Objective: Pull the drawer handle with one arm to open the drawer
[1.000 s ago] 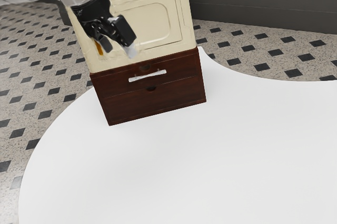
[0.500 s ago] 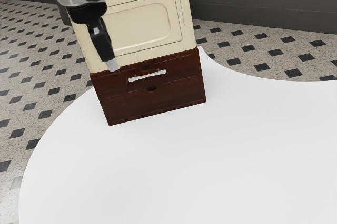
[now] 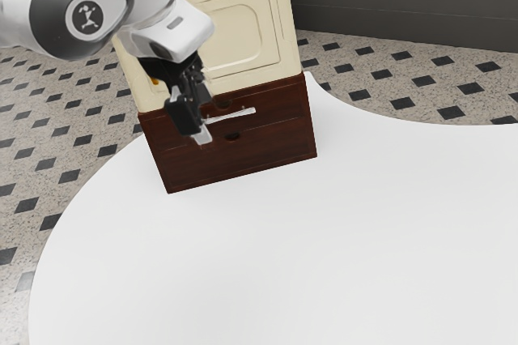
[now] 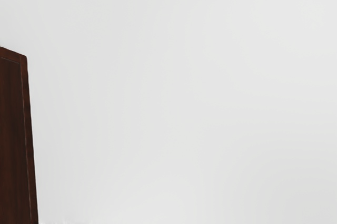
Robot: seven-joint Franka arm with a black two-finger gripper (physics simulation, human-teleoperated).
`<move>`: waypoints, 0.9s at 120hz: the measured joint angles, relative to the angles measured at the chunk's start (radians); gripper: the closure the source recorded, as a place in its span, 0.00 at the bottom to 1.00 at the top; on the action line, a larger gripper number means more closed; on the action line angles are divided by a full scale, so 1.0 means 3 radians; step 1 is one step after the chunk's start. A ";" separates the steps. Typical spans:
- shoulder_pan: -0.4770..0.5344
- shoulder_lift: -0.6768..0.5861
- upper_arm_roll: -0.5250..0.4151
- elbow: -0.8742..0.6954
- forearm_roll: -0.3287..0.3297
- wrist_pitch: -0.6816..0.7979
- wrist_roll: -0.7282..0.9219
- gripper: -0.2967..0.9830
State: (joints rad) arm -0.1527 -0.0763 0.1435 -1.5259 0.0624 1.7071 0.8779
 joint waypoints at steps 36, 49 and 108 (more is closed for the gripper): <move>0.0095 0.0433 0.0123 0.0209 -0.0006 0.0256 0.0122 0.33; 0.0013 0.0581 0.0198 0.0287 -0.0013 0.0336 0.0138 0.35; 0.0149 0.0961 0.0366 0.0541 -0.0026 0.0589 0.0168 0.43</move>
State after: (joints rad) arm -0.1081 0.2119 0.2532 -1.3637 0.0545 1.8839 0.9283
